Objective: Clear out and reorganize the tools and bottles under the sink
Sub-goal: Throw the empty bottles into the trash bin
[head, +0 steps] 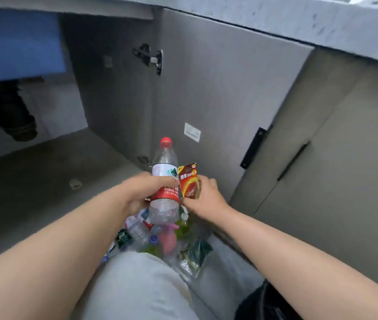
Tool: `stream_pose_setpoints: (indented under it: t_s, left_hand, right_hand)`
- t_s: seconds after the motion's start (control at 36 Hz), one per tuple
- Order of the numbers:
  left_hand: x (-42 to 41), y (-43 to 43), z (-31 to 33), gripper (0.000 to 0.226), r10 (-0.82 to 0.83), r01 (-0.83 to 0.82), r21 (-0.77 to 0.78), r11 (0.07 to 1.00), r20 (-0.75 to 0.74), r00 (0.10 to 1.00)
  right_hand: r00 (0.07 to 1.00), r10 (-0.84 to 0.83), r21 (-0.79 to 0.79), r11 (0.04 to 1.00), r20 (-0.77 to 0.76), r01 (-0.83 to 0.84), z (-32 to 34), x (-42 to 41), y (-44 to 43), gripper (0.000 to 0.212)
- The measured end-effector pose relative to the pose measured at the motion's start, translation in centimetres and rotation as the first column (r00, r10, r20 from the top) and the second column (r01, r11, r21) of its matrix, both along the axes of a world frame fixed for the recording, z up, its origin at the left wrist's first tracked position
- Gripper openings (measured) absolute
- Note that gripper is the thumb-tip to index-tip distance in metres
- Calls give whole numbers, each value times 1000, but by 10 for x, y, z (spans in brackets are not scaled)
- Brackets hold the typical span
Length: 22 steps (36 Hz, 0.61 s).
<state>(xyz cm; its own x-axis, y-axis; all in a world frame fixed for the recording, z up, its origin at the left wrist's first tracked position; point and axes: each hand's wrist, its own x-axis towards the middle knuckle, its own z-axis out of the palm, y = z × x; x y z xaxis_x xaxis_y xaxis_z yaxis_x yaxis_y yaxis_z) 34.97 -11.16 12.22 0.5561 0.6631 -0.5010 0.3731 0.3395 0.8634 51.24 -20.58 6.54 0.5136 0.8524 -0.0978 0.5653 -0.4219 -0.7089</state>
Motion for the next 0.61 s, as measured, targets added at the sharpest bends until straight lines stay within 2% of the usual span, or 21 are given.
stream_pose_setpoints:
  t_s: [0.08, 0.22, 0.39, 0.5, 0.61]
  left_hand:
    - [25, -39, 20, 37, -98, 97, -18, 995, -51, 994]
    - [60, -115, 17, 42, -235, 228, -96, 969, -77, 969]
    - [83, -181, -16, 45, -335, 341, -33, 940, 121, 935]
    - [85, -203, -34, 48, -361, 364, 24, 931, 204, 910]
    - [87, -211, -41, 59, -381, 372, 86, 924, 181, 906]
  right_hand:
    - [998, -7, -63, 998, -60, 3, 18, 23, -52, 83]
    - [958, -70, -109, 993, -277, 41, 33, 55, -160, 83]
    - [818, -222, -146, 975, -531, 170, 17, 82, -282, 71]
    - [783, -318, -269, 942, -535, 199, -14, 88, -336, 62]
    - [762, -476, -411, 861, -440, 300, -55, 86, -358, 60]
